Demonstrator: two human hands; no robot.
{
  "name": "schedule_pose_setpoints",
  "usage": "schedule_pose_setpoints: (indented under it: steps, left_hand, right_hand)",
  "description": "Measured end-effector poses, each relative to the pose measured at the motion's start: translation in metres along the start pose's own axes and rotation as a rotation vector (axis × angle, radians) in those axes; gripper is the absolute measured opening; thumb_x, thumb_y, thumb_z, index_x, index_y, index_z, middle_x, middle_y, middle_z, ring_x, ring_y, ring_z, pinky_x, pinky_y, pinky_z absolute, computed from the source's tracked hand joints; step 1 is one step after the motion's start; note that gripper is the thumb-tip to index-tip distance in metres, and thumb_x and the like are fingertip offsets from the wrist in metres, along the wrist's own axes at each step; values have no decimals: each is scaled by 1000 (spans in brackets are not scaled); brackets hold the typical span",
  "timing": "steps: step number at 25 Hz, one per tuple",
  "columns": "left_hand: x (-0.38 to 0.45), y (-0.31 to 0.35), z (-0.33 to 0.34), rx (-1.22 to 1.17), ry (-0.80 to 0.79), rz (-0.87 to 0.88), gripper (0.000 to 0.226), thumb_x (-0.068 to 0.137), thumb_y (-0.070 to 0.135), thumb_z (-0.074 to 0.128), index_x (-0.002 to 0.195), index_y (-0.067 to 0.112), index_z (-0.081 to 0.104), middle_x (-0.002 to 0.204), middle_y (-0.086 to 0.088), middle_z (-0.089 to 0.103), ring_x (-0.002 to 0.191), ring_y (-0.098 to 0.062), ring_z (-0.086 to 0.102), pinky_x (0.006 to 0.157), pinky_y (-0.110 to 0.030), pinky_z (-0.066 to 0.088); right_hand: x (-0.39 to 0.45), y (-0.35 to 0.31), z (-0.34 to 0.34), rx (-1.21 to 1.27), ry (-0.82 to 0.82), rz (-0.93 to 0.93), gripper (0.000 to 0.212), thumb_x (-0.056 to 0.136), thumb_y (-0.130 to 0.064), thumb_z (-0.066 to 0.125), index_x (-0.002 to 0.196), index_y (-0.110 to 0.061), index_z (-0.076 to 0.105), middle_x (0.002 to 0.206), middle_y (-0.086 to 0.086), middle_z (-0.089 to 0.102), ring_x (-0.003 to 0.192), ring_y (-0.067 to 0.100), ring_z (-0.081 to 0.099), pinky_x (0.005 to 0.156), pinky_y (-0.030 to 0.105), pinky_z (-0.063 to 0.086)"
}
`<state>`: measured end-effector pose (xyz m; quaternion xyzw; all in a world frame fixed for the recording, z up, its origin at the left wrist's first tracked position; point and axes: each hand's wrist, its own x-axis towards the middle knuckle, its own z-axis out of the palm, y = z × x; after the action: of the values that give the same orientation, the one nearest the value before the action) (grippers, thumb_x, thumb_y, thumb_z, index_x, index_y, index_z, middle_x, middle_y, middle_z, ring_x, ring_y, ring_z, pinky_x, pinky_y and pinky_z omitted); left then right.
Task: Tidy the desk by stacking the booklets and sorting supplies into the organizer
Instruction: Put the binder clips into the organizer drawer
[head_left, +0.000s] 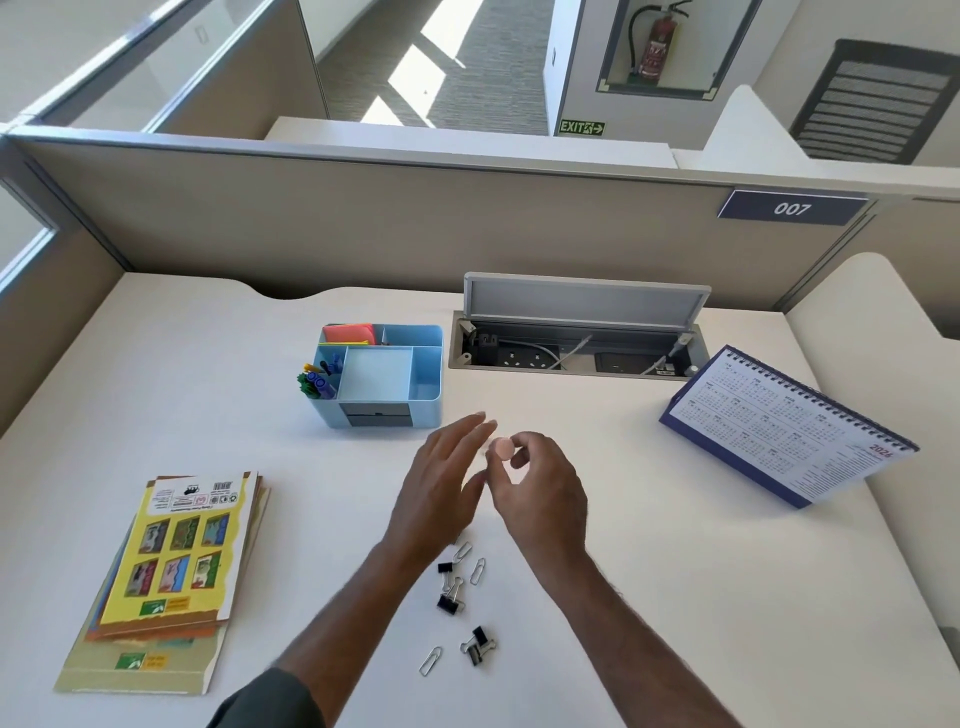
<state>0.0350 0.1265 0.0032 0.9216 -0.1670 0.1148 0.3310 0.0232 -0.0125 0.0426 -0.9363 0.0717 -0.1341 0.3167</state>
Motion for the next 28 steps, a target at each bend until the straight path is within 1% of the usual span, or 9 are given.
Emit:
schedule_pose_setpoints:
  steps: [4, 7, 12, 16, 19, 21, 23, 25, 28]
  left_hand:
    - [7, 10, -13, -39, 119, -9, 54, 86, 7, 79, 136, 15, 61, 131, 2, 64, 114, -16, 61, 85, -23, 54]
    - [9, 6, -18, -41, 154, 4, 48, 87, 7, 79, 132, 16, 64, 125, 4, 66, 104, -15, 66, 72, -30, 59]
    - [26, -17, -37, -87, 221, -87, 42, 90, 13, 76, 130, 13, 62, 116, -2, 66, 96, -15, 68, 74, -31, 60]
    - [58, -47, -49, -96, 306, -251, 39, 88, 12, 77, 125, 14, 64, 114, -5, 63, 99, -18, 64, 80, -34, 59]
    - [81, -64, -50, 29, 263, -331, 33, 88, 11, 76, 119, 18, 66, 114, -4, 69, 102, -24, 64, 84, -43, 57]
    - [93, -67, -48, 157, 190, -316, 28, 89, 13, 74, 116, 16, 67, 114, -7, 72, 103, -29, 64, 86, -42, 50]
    - [101, -70, -47, 274, 88, -251, 23, 89, 15, 73, 112, 14, 69, 114, -8, 73, 103, -30, 63, 84, -42, 48]
    - [106, -76, -43, 384, -8, -201, 21, 85, 18, 78, 105, 15, 71, 113, -8, 72, 102, -29, 60, 82, -42, 48]
    - [113, -82, -41, 513, -93, -167, 27, 81, 20, 82, 106, 14, 74, 107, -10, 65, 98, -29, 56, 83, -41, 46]
  right_hand:
    - [2, -24, -5, 11, -2, -57, 20, 85, -40, 68, 97, -26, 61, 86, -13, 61, 77, 8, 61, 61, 19, 40]
    - [5, -31, -4, 22, 1, -85, 24, 86, -43, 66, 102, -27, 60, 87, -13, 60, 77, 7, 61, 61, 17, 37]
    - [3, -20, 4, 27, -45, -95, 47, 86, -58, 61, 120, -24, 58, 92, -14, 57, 75, 7, 59, 62, 21, 41]
    - [-20, 16, 21, 19, -120, -45, 40, 86, -48, 67, 116, -22, 61, 92, -13, 61, 81, 9, 63, 65, 25, 47]
    - [-52, 56, 39, -53, -177, -62, 34, 82, -42, 71, 107, -22, 61, 87, -10, 63, 78, 13, 67, 60, 25, 52]
    - [-69, 81, 46, -142, -224, -76, 32, 81, -42, 69, 106, -23, 60, 92, -8, 61, 81, 16, 66, 60, 28, 53]
    - [-80, 98, 50, -253, -249, -142, 35, 86, -45, 61, 110, -20, 62, 105, -5, 58, 93, 21, 64, 71, 30, 53]
    - [-89, 113, 51, -332, -262, -175, 49, 92, -48, 51, 127, -14, 58, 131, 2, 54, 121, 28, 55, 95, 39, 46]
    - [-99, 130, 49, -396, -286, -100, 73, 97, -56, 39, 151, -8, 32, 161, 10, 24, 149, 31, 20, 117, 50, 23]
